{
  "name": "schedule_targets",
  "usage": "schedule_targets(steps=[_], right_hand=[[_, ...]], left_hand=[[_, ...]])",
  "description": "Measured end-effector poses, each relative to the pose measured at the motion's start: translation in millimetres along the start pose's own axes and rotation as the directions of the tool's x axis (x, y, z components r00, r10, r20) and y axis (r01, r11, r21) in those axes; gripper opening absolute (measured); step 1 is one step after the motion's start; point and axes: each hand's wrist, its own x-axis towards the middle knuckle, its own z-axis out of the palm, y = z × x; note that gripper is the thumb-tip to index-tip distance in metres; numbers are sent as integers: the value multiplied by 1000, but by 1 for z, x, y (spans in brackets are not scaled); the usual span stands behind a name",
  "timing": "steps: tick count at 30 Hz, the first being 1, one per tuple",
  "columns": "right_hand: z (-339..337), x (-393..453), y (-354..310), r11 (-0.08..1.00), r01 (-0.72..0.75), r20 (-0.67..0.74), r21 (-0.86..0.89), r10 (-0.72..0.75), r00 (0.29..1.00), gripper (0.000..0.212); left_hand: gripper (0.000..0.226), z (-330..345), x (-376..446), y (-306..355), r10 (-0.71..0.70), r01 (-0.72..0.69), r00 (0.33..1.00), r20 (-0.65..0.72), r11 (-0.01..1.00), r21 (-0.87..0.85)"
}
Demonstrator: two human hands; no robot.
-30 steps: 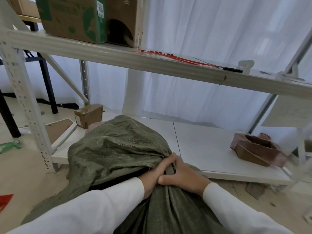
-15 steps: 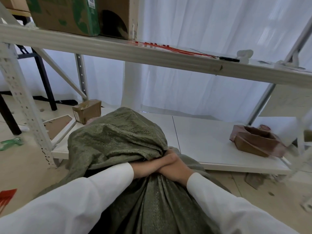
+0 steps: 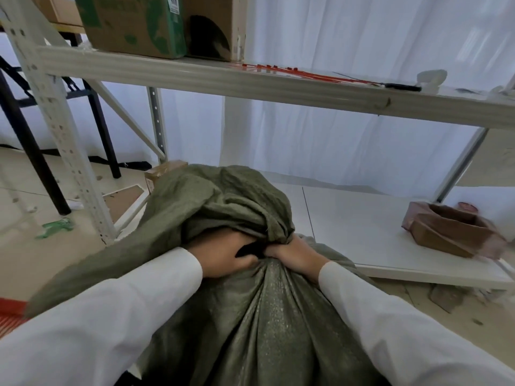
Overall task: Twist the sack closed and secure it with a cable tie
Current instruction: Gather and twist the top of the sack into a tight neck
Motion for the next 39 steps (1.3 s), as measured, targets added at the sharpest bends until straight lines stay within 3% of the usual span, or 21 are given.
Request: schedule_targets(steps=[2,4,8,11,14,18,21,25,28,31,34,39], right_hand=[[-3,-1,-3,997,-43,49,61,40,998,15],[-4,-4,-8,996,-72,91,58,66,994,12],[-6,-6,-10,993,-106,119,46,100,988,21],[-9,-11,-12,994,-104,142,44,97,985,16],[-8,-12,-10,997,-63,166,-32,68,984,23],[8,-3,-1,963,-19,163,-270,66,984,31],[15,4,8,936,-9,169,-353,73,983,65],[14,0,1,914,-47,154,-402,119,981,101],[12,-2,-4,919,-56,144,-391,121,982,82],[4,-3,-5,987,-97,158,-126,116,981,39],[-5,-2,-2,981,-189,180,50,177,968,37],[-5,0,-1,964,-253,226,83,229,947,31]], left_hand=[[30,-10,-4,-8,123,-98,982,-140,981,169],[29,-10,-5,-15,219,-152,954,-202,941,304],[28,-1,-1,-21,359,-270,876,-323,918,290],[21,-2,8,-14,376,-298,837,-397,923,244],[36,-6,12,-3,195,-187,881,-430,980,60],[48,-4,29,14,-185,125,893,-410,978,-168],[51,0,46,36,-310,301,875,-371,950,-83],[48,6,62,47,-356,366,877,-322,930,-31],[45,8,61,37,-296,279,898,-326,955,-101],[35,7,49,25,-108,74,897,-429,993,-94],[36,3,35,11,20,-8,907,-420,1000,30],[62,11,14,-19,150,-74,940,-307,967,245]])
